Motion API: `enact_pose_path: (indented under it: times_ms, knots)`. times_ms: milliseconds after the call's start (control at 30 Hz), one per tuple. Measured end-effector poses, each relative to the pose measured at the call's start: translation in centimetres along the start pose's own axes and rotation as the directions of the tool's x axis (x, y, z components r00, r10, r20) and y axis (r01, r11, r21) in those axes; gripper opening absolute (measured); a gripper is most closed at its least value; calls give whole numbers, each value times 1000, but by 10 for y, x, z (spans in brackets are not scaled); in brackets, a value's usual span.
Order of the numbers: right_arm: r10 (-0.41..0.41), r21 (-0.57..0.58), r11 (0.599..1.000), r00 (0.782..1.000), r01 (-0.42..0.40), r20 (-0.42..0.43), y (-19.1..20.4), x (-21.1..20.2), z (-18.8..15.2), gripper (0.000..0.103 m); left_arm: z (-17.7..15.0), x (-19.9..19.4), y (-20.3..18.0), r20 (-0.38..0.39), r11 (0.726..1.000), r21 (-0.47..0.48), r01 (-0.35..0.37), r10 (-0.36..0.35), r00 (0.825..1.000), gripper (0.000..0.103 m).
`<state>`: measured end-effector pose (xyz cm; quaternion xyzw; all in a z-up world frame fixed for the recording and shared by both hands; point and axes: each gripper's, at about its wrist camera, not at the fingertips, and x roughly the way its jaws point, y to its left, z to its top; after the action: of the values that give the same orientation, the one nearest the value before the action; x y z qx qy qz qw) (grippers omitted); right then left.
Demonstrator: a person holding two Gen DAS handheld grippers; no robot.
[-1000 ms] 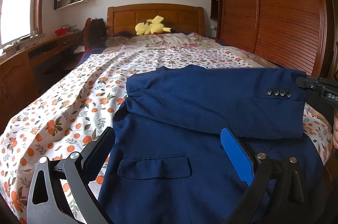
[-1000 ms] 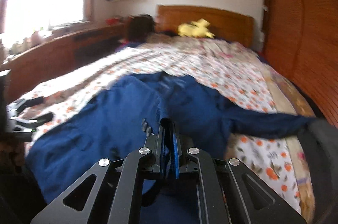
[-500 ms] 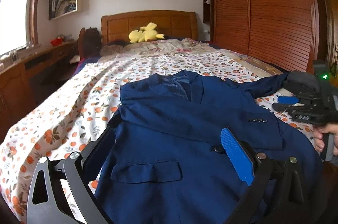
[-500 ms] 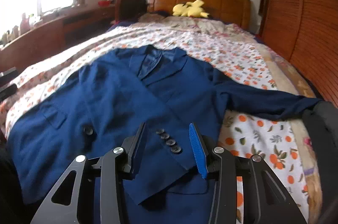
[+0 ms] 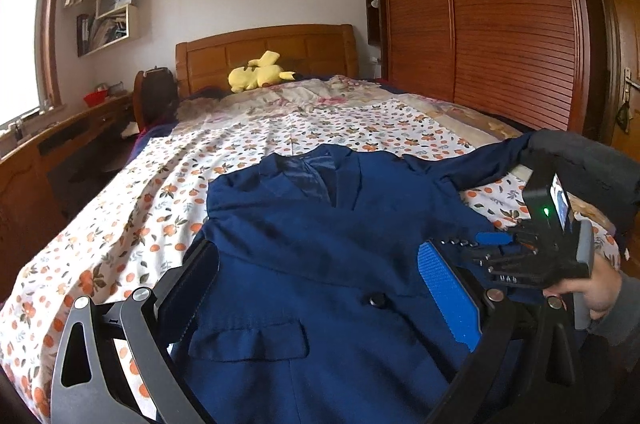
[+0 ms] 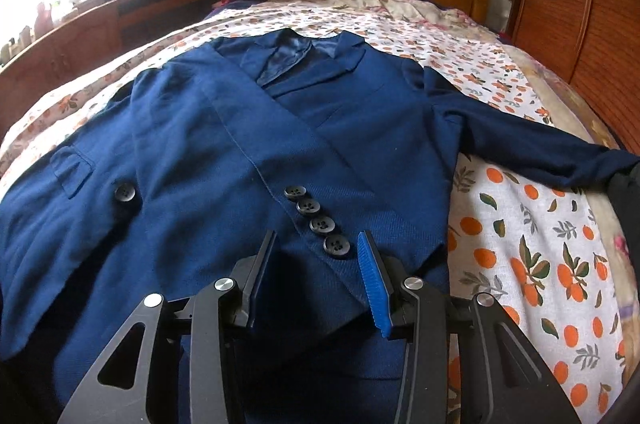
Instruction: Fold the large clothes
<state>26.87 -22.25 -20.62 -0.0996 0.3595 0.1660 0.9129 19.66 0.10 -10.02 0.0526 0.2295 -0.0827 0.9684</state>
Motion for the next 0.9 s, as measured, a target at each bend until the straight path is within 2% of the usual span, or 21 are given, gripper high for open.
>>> enact_pose_path:
  times_ms: [300,467,900]
  knots:
    - [8,7,1000,1000,-8,15,-2,0,-1,39,12,43,-6,17,1000,5,4,-4,1000,100]
    - [6,4,1000,1000,-6,15,-3,1,-1,39,10,76,-6,1,1000,3,16,-16,1000,100]
    - [11,27,1000,999,-11,34,-9,-9,2,39,-24,136,-3,-35,999,-7,52,-52,998,100]
